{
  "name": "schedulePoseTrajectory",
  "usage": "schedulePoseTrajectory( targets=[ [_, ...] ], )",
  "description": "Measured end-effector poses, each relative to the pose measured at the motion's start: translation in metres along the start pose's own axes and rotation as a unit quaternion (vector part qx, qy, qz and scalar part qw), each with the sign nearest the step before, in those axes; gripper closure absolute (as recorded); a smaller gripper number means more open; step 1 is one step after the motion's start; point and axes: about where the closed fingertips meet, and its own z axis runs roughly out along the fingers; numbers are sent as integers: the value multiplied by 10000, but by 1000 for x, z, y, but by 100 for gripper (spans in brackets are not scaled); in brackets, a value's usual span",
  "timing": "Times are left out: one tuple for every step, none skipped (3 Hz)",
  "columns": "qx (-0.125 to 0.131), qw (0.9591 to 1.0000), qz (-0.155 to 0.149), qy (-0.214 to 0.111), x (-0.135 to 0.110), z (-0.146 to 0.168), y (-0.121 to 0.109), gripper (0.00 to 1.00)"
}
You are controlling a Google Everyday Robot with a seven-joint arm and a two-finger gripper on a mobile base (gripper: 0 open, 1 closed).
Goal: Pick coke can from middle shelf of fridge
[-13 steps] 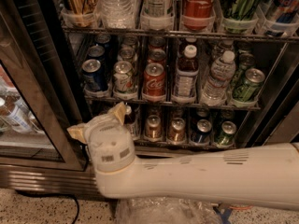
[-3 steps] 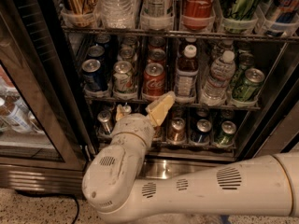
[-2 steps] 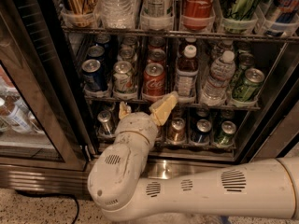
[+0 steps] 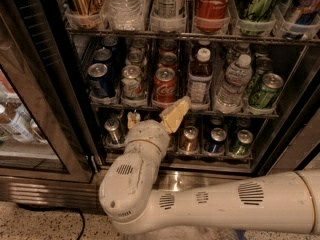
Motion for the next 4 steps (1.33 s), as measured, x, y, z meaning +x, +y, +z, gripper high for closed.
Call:
schedulePoseTrajectory(
  targets=[
    [-1,10000,0,0,0,0,0,0],
    [-15,9997,260,17,-2,2,3,0],
    [0,9965,828,102,-5,3,7,0],
    [-54,9925,1218,122,-12,3,16,0]
  ],
)
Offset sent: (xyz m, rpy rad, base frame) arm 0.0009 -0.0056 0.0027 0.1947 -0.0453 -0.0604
